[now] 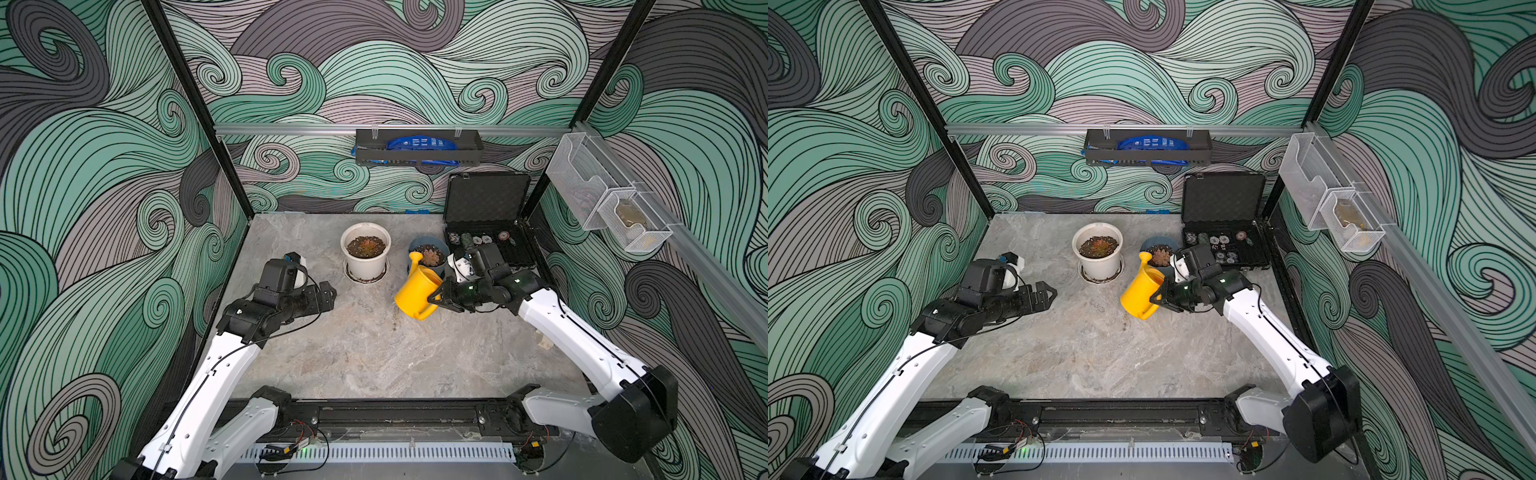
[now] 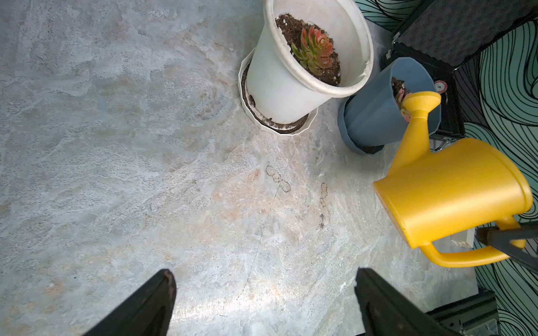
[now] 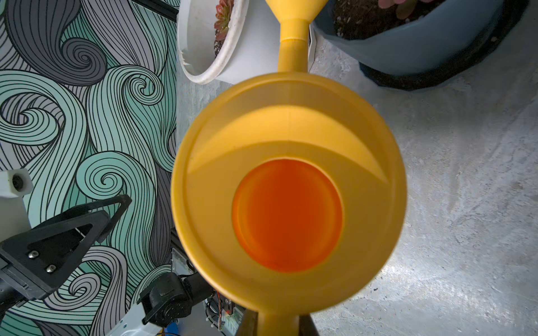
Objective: Water the succulent around the soil edge
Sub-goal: Water the soil of the potted plant with water.
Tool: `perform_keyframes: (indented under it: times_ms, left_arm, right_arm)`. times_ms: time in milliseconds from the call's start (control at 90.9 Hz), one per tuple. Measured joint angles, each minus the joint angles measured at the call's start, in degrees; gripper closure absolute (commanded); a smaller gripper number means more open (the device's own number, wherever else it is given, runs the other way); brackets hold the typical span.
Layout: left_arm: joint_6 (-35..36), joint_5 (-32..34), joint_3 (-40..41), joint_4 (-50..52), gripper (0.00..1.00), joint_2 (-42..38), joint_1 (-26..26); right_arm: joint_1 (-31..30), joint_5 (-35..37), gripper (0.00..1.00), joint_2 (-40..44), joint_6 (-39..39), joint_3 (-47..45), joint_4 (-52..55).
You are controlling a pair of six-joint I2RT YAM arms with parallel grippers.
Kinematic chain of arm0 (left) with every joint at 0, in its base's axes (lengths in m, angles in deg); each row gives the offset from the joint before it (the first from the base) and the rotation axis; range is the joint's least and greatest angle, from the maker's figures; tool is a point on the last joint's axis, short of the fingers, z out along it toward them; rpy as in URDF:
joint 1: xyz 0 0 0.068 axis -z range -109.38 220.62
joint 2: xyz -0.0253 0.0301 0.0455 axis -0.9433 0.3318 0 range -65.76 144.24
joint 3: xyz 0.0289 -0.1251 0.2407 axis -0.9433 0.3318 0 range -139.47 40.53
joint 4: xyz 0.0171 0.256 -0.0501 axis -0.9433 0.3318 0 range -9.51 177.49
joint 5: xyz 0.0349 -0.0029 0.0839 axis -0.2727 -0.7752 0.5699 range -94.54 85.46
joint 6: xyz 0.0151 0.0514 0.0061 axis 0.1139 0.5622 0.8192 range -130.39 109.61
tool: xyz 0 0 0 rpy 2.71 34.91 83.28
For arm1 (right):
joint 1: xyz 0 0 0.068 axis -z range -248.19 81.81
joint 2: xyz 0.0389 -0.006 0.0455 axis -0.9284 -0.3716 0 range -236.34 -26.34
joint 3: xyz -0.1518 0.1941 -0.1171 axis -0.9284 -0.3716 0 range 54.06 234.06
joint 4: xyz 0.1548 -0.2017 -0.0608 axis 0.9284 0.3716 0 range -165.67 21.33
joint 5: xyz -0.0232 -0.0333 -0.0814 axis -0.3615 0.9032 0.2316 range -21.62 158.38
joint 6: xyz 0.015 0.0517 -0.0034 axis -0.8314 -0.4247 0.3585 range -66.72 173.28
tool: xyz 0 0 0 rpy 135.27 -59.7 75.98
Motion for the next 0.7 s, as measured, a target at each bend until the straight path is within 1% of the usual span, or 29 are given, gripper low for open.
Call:
perform_keyframes:
  times_ms: [429, 704]
  left_arm:
    - [0.0, -0.15, 0.0, -0.11, 0.01, -0.74, 0.0]
    - [0.0, -0.42, 0.0, -0.28, 0.01, -0.74, 0.11]
  right_arm:
    - [0.02, 0.15, 1.0, -5.77, -1.44, 4.24, -3.1]
    - [1.81, -0.98, 1.0, -7.28, -2.12, 5.01, -4.94]
